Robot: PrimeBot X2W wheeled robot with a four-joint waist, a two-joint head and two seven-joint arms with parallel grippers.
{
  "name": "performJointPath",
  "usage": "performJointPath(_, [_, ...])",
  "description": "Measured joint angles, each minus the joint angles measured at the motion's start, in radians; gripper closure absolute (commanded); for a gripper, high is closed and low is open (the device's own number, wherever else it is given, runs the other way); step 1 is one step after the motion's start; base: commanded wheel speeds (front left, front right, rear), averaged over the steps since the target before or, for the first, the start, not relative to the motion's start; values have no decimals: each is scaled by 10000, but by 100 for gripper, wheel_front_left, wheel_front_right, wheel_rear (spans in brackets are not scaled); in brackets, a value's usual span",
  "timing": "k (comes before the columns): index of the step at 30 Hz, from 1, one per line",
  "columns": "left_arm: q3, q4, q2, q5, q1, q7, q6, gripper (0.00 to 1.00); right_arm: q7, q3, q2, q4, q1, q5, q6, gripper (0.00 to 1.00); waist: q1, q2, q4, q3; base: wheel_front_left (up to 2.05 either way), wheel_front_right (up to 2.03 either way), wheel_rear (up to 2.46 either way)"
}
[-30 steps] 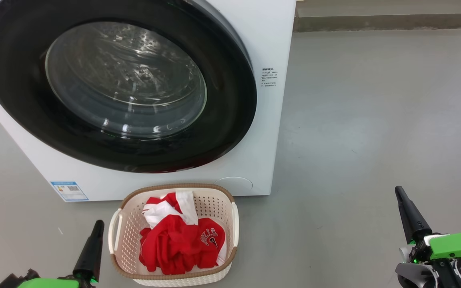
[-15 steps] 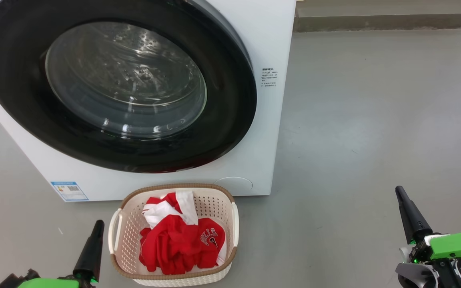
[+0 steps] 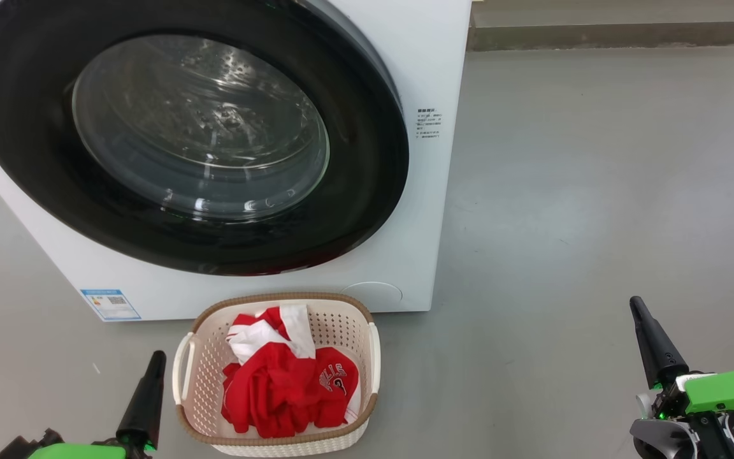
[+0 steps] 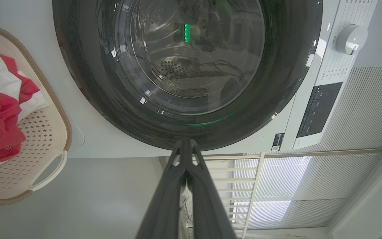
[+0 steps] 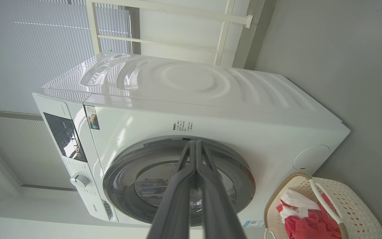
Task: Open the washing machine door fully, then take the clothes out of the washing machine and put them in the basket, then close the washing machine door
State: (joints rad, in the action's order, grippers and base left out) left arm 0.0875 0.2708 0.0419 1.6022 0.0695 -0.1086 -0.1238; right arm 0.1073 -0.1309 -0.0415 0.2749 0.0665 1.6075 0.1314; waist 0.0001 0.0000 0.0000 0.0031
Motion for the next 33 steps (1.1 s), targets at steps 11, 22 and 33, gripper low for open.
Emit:
performJointPath(11, [-2, 0, 0, 0, 0, 0, 0, 100, 0, -2, 2, 0, 0, 0, 0, 100, 0, 0, 0, 0, 0, 0, 0])
performJointPath(22, [-2, 0, 0, 0, 0, 0, 0, 100, 0, -4, 2, 0, 0, 0, 0, 100, 0, 0, 0, 0, 0, 0, 0])
performJointPath(33, [-2, 0, 0, 0, 0, 0, 0, 100, 0, -8, 2, 0, 0, 0, 0, 100, 0, 0, 0, 0, 0, 0, 0])
